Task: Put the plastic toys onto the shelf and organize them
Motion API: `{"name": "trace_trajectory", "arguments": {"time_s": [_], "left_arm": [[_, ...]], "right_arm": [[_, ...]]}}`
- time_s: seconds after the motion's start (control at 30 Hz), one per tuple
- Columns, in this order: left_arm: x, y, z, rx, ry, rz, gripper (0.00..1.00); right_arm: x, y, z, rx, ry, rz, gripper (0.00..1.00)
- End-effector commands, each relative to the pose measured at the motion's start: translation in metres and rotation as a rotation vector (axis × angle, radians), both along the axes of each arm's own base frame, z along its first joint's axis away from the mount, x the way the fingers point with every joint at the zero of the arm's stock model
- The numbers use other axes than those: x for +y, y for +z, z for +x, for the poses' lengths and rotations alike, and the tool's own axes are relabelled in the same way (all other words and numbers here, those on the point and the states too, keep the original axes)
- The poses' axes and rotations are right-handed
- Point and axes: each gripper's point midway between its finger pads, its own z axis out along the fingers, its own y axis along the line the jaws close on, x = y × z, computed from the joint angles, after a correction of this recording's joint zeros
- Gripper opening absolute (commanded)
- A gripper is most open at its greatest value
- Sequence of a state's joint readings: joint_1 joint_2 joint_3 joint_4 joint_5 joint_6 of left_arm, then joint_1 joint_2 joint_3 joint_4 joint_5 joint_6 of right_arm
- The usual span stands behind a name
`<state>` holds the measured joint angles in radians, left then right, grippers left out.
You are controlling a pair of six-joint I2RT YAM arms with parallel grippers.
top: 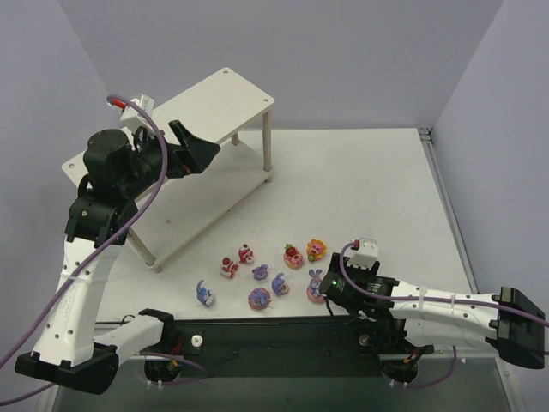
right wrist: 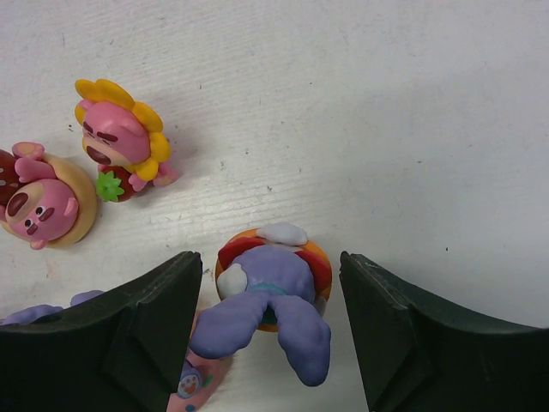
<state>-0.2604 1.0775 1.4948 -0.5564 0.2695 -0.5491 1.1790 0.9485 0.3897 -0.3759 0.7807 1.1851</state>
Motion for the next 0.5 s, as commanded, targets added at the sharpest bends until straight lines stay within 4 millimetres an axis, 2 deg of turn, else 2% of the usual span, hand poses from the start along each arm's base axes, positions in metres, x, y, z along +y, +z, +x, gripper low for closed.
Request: {"name": "trace_trajectory", "arguments": {"time_s": [0.0, 0.33, 0.47], "left_arm": [[0.003, 0.031, -0.006, -0.102, 0.01, 0.001, 0.97], [0.002, 0.029, -0.009, -0.1, 0.007, 0.009, 0.97], [0.002, 0.028, -0.009, -0.098, 0.006, 0.014, 0.97]], "right_arm": [[-0.003, -0.001, 0.003, -0.023, -0.009, -0.018, 0.66], [-0.009, -0.015, -0.002, 0.013, -0.039, -0.007, 0.69], [-0.01, -0.016, -0.003, 0.014, -0.047, -0.005, 0.62]]}}
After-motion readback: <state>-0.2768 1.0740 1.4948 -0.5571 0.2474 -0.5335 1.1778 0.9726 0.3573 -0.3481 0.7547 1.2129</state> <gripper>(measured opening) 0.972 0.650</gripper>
